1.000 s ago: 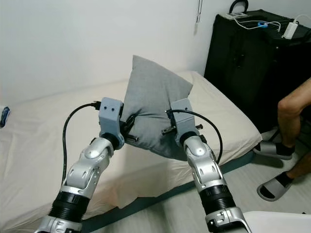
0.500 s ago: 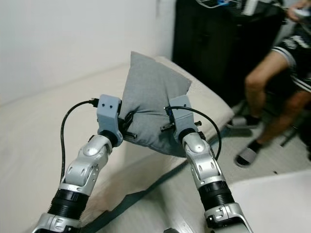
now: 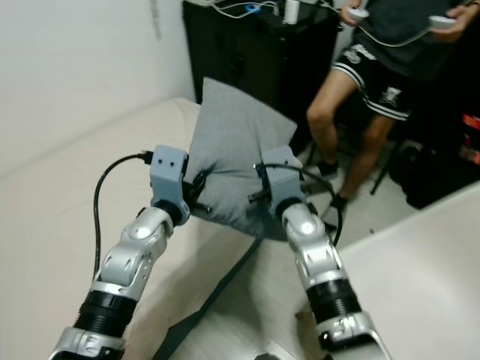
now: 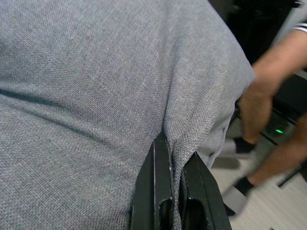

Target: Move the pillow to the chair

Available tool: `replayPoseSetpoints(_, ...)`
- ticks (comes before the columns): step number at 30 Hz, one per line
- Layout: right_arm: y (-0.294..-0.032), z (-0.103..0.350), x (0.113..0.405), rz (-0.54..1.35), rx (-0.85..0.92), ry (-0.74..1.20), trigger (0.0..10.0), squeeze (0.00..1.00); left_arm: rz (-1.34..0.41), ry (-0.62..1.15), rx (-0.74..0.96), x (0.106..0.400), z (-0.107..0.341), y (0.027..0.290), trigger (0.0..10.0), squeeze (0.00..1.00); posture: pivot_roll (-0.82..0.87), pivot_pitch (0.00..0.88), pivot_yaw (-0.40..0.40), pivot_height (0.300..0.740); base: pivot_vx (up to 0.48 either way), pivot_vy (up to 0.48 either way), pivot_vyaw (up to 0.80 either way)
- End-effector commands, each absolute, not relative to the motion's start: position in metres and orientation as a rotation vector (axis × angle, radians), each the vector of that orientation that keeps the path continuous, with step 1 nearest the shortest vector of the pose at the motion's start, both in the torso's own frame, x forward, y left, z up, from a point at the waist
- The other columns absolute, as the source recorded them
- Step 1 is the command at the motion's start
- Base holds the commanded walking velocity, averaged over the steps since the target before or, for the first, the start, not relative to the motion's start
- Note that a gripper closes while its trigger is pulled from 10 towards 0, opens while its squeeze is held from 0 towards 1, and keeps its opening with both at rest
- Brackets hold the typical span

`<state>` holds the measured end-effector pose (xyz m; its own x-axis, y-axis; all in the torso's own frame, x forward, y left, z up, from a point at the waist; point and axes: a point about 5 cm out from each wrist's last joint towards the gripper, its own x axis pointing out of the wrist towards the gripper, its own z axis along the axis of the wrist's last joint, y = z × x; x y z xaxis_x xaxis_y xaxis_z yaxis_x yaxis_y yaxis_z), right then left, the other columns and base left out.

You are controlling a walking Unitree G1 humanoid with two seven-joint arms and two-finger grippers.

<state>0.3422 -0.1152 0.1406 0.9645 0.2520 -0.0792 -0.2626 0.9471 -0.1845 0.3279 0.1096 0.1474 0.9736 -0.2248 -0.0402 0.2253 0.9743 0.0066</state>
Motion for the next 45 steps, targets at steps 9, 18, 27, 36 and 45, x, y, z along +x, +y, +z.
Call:
replayPoseSetpoints(9,-0.1374,0.1348,0.3418,0.163,-0.206,0.081,10.0,0.00,-0.085,-0.014,0.033,0.3299,0.1542,0.1364,10.0,0.00,0.02,0.041,0.002,0.740,0.000,0.000,-0.80)
replayPoseSetpoints(18,-0.1386,0.1340,0.3419,0.152,-0.209,0.085,10.0,0.00,-0.073,-0.005,0.036,0.3298,0.1526,0.1383,10.0,0.00,0.02,0.033,0.003,0.740,0.000,0.000,-0.80)
replayPoseSetpoints(27,-0.1385,0.1337,0.3419,0.148,-0.206,0.088,10.0,0.00,-0.073,-0.005,0.037,0.3306,0.1530,0.1378,10.0,0.00,0.02,0.036,0.004,0.740,0.000,0.000,-0.80)
replayPoseSetpoints(36,-0.1373,0.1321,0.3420,0.145,-0.190,0.100,10.0,0.00,-0.066,-0.002,0.042,0.3303,0.1519,0.1397,10.0,0.00,0.02,0.038,0.010,0.740,0.000,0.000,-0.80)
replayPoseSetpoints(45,-0.1389,0.1308,0.3417,0.138,-0.194,0.104,10.0,0.00,-0.065,0.002,0.045,0.3304,0.1511,0.1407,10.0,0.00,0.02,0.043,0.011,0.740,0.000,0.000,-0.80)
